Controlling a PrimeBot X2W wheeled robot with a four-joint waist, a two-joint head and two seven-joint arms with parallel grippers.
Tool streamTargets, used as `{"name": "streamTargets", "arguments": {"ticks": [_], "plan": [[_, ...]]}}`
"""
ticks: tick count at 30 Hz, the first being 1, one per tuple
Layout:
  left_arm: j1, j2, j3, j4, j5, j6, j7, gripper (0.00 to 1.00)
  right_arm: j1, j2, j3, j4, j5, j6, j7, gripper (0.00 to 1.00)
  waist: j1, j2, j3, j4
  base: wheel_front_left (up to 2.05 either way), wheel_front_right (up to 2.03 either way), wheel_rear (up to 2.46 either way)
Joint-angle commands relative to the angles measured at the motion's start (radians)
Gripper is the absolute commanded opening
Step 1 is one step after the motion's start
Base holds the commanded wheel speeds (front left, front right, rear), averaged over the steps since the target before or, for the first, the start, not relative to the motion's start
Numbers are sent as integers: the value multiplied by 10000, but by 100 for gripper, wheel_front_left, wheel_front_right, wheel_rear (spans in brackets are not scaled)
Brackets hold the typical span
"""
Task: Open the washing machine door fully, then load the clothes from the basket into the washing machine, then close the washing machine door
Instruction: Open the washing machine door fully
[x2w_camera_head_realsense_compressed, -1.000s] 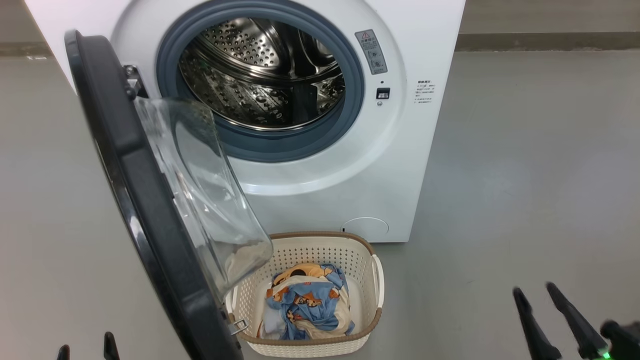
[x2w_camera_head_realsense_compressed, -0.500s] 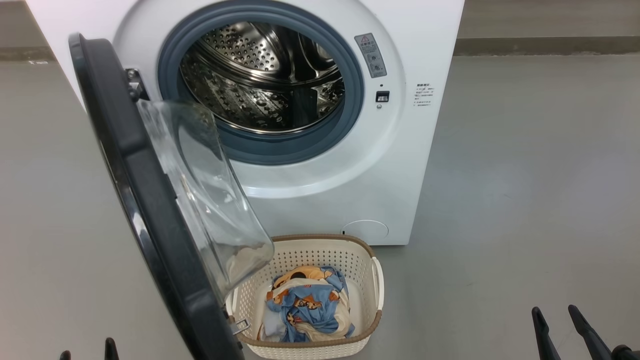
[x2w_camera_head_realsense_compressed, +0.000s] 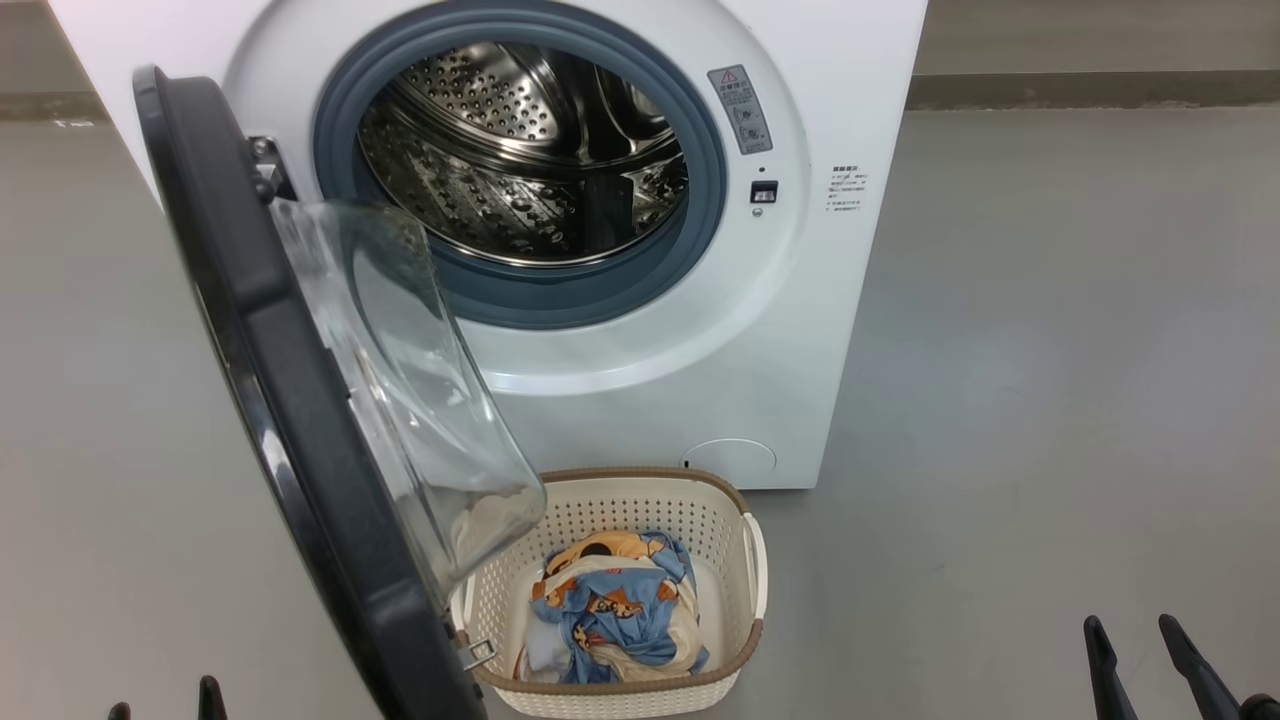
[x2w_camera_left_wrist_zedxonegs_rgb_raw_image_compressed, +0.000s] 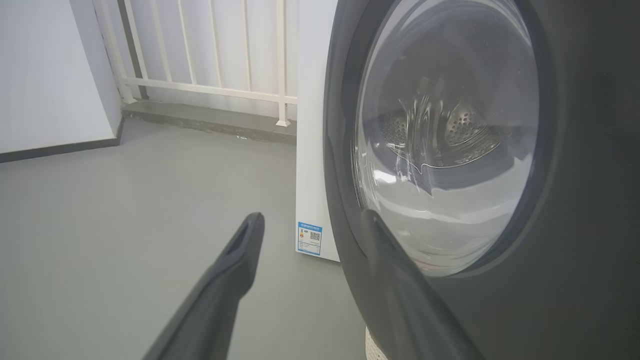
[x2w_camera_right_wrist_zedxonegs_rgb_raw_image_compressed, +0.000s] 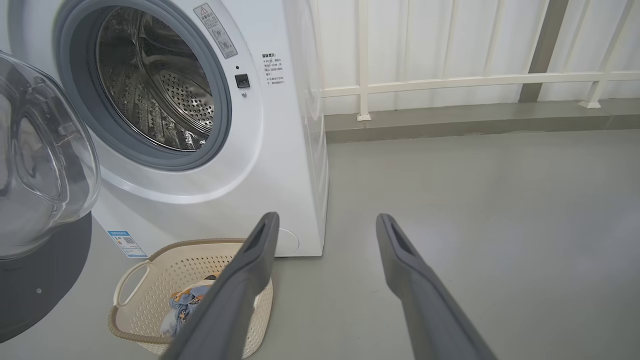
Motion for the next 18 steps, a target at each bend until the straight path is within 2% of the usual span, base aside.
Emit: {"name": "streamTargets", "arguments": {"ticks": [1, 7, 8, 9, 10, 14, 18], "plan": [[-286, 91, 367, -198, -21, -27, -65, 100, -184, -165, 172, -198, -174, 16, -120, 100, 0, 0, -4, 9, 0, 0, 0], [-284, 91, 400, -140, -68, -59, -65, 100, -178, -146, 87, -29, -276, 16, -120, 100, 0, 0, -61, 63, 0, 0, 0], [-278, 91, 403, -125, -78, -67, -65, 76, -174, -146, 52, 0, -286, 16, -120, 100, 0, 0, -72, 75, 0, 0, 0], [-269, 91, 402, -98, -101, -73, -65, 33, -169, -145, 24, 24, -296, 16, -120, 100, 0, 0, -80, 88, 0, 0, 0], [-254, 91, 401, -41, -171, -75, -65, 0, -166, -141, -1, 41, -301, 16, -120, 100, 0, 0, -89, 102, 0, 0, 0], [-241, 91, 511, 53, -351, 0, -65, 0, -152, -89, -74, 65, -315, 16, -120, 100, 0, 0, -103, 166, 0, 0, 0], [-337, 91, 748, -353, -344, 436, -65, 0, -158, -41, -105, 45, -298, 16, -120, 100, 0, 0, -85, 248, 0, 0, 0]]}}
